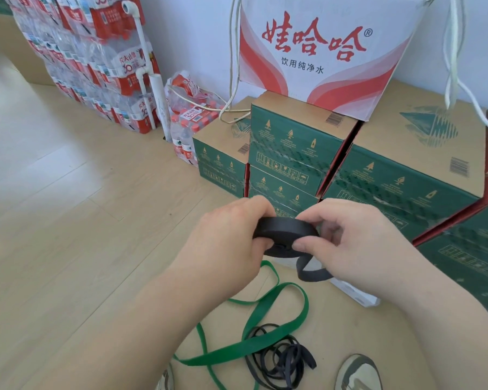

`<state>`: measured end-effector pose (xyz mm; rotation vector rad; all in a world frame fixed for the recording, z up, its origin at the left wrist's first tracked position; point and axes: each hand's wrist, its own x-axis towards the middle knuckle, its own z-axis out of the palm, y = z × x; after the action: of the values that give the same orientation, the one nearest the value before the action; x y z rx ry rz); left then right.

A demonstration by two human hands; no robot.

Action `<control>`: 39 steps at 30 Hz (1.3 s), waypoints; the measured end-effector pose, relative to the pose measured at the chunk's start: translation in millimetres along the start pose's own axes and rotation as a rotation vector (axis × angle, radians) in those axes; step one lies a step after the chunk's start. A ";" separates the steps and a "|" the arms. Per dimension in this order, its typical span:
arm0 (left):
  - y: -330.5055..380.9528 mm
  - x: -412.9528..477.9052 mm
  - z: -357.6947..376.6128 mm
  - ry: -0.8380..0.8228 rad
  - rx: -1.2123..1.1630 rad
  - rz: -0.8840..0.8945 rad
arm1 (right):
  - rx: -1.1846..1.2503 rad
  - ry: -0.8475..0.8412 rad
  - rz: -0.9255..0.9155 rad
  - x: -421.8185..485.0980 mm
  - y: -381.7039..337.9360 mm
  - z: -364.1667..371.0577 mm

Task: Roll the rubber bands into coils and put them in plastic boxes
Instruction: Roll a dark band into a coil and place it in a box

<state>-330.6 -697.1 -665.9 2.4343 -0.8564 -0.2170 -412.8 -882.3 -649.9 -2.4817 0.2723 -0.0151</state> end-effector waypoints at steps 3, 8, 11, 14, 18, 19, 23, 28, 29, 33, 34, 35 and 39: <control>-5.1 3.4 -2.9 0.019 -0.263 -0.128 | 0.092 -0.052 0.093 0.2 5.5 -11.9; -3.4 2.4 -2.0 0.063 -0.460 -0.180 | 0.175 -0.031 0.040 2.5 10.4 -11.5; -3.1 2.3 -2.9 0.055 -0.450 -0.199 | 0.197 0.009 -0.006 2.9 9.3 -9.1; -3.8 -1.6 -1.0 0.058 -0.066 -0.111 | 0.097 0.041 -0.043 4.1 11.9 -3.6; 7.3 -7.5 -1.6 0.130 0.122 0.063 | -0.025 0.015 -0.091 2.6 8.8 2.5; 8.6 -6.9 -0.8 0.104 0.126 0.092 | -0.035 0.010 -0.104 2.2 9.3 2.9; 3.7 -1.7 -0.9 0.015 0.023 0.020 | -0.020 0.043 -0.149 1.2 9.1 0.3; -3.2 -0.6 -5.8 -0.004 -0.239 -0.093 | 0.134 0.018 0.011 2.5 12.1 -9.0; -4.3 -1.1 -6.1 -0.005 -0.260 -0.103 | 0.136 0.007 0.023 3.5 12.9 -9.5; -3.7 -3.1 -5.9 -0.010 -0.318 -0.136 | 0.142 0.007 0.010 4.3 12.6 -6.7; -4.0 -3.0 -5.5 -0.014 -0.314 -0.140 | 0.141 0.008 0.007 3.9 11.5 -6.7; -4.3 -3.1 -4.9 -0.019 -0.296 -0.142 | 0.138 0.005 0.003 3.3 10.8 -7.0; -5.8 -3.7 -4.1 0.003 -0.048 -0.102 | 0.068 0.001 -0.036 1.1 10.2 -3.9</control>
<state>-329.1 -689.2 -665.7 2.4345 -0.7185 -0.2685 -413.9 -892.7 -652.9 -2.4186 0.2236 -0.0396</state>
